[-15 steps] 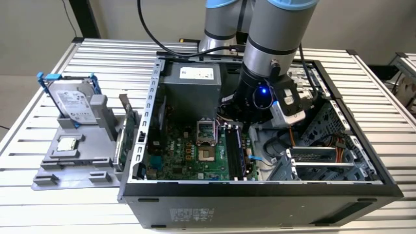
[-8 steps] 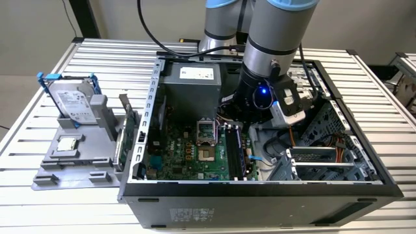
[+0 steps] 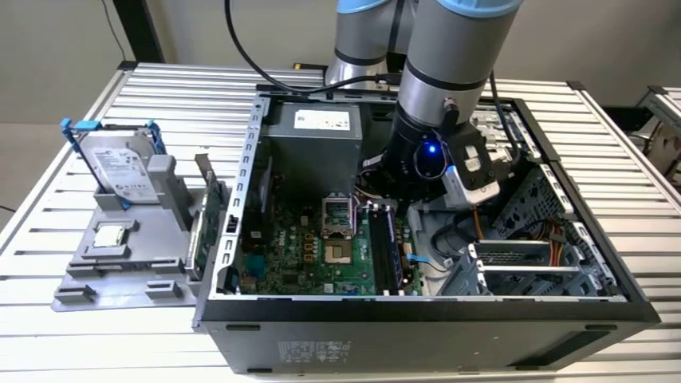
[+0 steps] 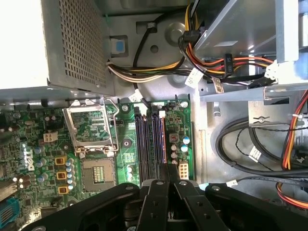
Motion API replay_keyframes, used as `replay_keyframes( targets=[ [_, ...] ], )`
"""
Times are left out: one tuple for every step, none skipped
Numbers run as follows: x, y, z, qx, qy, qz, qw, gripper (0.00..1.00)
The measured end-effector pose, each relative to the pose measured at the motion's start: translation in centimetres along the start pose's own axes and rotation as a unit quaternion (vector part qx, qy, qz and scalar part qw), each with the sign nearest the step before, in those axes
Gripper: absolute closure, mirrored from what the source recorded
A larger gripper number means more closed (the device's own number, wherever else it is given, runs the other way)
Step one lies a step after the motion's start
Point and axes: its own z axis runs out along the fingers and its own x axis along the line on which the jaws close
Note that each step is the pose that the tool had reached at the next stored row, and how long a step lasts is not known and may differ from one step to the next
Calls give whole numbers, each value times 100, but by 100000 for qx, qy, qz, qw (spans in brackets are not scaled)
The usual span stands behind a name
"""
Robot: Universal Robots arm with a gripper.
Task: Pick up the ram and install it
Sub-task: 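Press down the ram until it locks into place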
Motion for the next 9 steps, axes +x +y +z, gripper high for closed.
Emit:
replay_keyframes(
  targets=[
    [0,0,0,-15,1,0,100000,100],
    [0,0,0,-31,3,0,100000,100],
    [0,0,0,-45,5,3,100000,100],
    [0,0,0,-64,5,2,100000,100],
    [0,0,0,-79,8,1,100000,100],
    [0,0,0,-99,8,2,100000,100],
    [0,0,0,-118,9,2,100000,100],
    [0,0,0,-130,12,1,100000,100],
    [0,0,1,-157,12,5,100000,100]
  ],
)
